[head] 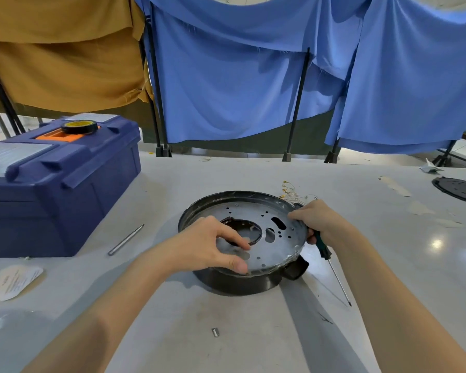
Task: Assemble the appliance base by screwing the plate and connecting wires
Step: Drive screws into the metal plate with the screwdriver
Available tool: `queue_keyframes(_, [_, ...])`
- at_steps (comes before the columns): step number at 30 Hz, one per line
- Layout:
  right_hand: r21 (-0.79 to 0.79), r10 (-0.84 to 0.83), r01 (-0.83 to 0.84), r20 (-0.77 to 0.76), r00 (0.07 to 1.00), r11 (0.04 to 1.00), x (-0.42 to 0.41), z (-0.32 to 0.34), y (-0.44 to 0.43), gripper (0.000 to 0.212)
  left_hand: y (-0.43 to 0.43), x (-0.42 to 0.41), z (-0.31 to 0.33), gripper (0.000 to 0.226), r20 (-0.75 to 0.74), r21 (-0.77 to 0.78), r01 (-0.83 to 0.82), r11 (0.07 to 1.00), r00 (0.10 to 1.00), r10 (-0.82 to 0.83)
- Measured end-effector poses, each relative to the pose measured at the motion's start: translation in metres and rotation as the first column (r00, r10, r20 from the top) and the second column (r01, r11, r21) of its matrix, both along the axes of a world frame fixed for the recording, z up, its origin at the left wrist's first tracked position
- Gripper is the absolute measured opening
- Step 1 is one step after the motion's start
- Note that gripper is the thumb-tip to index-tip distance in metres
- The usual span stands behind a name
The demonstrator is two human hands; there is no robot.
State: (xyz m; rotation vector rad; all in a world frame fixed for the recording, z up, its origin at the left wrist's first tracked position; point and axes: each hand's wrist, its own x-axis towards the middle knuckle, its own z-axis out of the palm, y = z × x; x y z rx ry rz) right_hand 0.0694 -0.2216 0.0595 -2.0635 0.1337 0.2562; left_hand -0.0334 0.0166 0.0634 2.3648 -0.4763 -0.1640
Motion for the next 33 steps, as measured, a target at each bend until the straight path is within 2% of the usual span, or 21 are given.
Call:
queue_keyframes(3, [0.022,-0.031,0.031,-0.025,0.999,0.999,0.003,0.001,0.001,0.033,0.003,-0.001,0.004,0.062,-0.017,0.017,0.017,1.0,1.0,-0.016])
queue_keyframes(5, [0.067,-0.063,0.066,-0.053,0.997,0.996,0.005,-0.001,-0.002,0.034,0.003,-0.001,0.005,0.067,0.005,0.107,0.019,0.994,1.0,-0.02])
queue_keyframes(8, [0.149,-0.085,0.096,-0.078,0.993,0.984,0.006,-0.006,-0.007,0.034,-0.003,0.0,0.0,0.055,0.071,0.29,-0.027,0.957,0.997,0.007])
queue_keyframes(12, [0.179,-0.097,0.108,-0.069,0.993,0.978,0.002,-0.011,-0.011,0.038,-0.006,0.001,-0.005,0.034,0.082,0.284,-0.013,0.959,0.997,-0.01])
queue_keyframes(13, [0.134,-0.09,0.095,-0.04,0.995,0.986,-0.001,-0.01,-0.011,0.037,-0.006,0.001,-0.006,0.031,0.088,0.281,-0.015,0.96,0.996,-0.01])
queue_keyframes(15, [-0.097,-0.057,0.068,0.105,0.993,0.993,-0.006,-0.008,-0.011,0.036,-0.007,0.001,-0.007,0.029,0.1,0.274,-0.021,0.962,0.995,-0.007])
queue_keyframes(17, [-0.353,0.035,0.082,0.315,0.949,0.932,-0.016,-0.003,-0.008,0.038,-0.008,-0.002,-0.008,0.032,0.144,0.261,-0.065,0.963,0.989,0.027])
queue_keyframes(18, [-0.387,0.112,0.05,0.385,0.916,0.921,-0.024,0.001,-0.005,0.034,-0.008,-0.005,-0.008,0.034,0.201,0.24,-0.11,0.964,0.978,0.062])
queue_keyframes(19, [-0.394,0.22,-0.049,0.403,0.888,0.918,-0.035,0.006,-0.001,0.029,-0.008,-0.009,-0.008,0.034,0.288,0.205,-0.156,0.966,0.953,0.093])
queue_keyframes(21, [-0.457,0.446,-0.272,0.332,0.831,0.847,-0.056,0.009,0.009,0.02,-0.006,-0.018,-0.008,0.029,0.448,0.112,-0.185,0.976,0.886,0.117])
queue_keyframes(22, [-0.49,0.51,-0.334,0.285,0.812,0.805,-0.064,0.008,0.013,0.021,-0.005,-0.023,-0.009,0.027,0.462,0.056,-0.165,0.985,0.879,0.121])
queue_keyframes(23, [-0.508,0.539,-0.36,0.263,0.8,0.783,-0.069,0.007,0.015,0.024,-0.004,-0.028,-0.011,0.026,0.415,-0.006,-0.123,0.992,0.903,0.114])
queue_keyframes(25, [-0.526,0.55,-0.365,0.251,0.796,0.768,-0.077,0.008,0.018,0.03,-0.002,-0.039,-0.017,0.023,0.194,-0.083,-0.02,0.996,0.98,0.035])
queue_keyframes(28, [-0.573,0.592,-0.398,0.196,0.782,0.716,-0.084,0.01,0.022,0.032,0.001,-0.053,-0.031,0.025,-0.096,-0.007,0.069,0.998,0.993,-0.07])
queue_keyframes(30, [-0.603,0.595,-0.383,0.193,0.78,0.699,-0.089,0.01,0.026,0.029,0.003,-0.059,-0.039,0.03,-0.189,0.021,0.064,0.998,0.98,-0.059])
queue_keyframes(33, [-0.621,0.584,-0.353,0.213,0.783,0.699,-0.093,0.008,0.03,0.024,0.005,-0.062,-0.043,0.027,-0.194,0.028,0.039,0.999,0.98,-0.033])
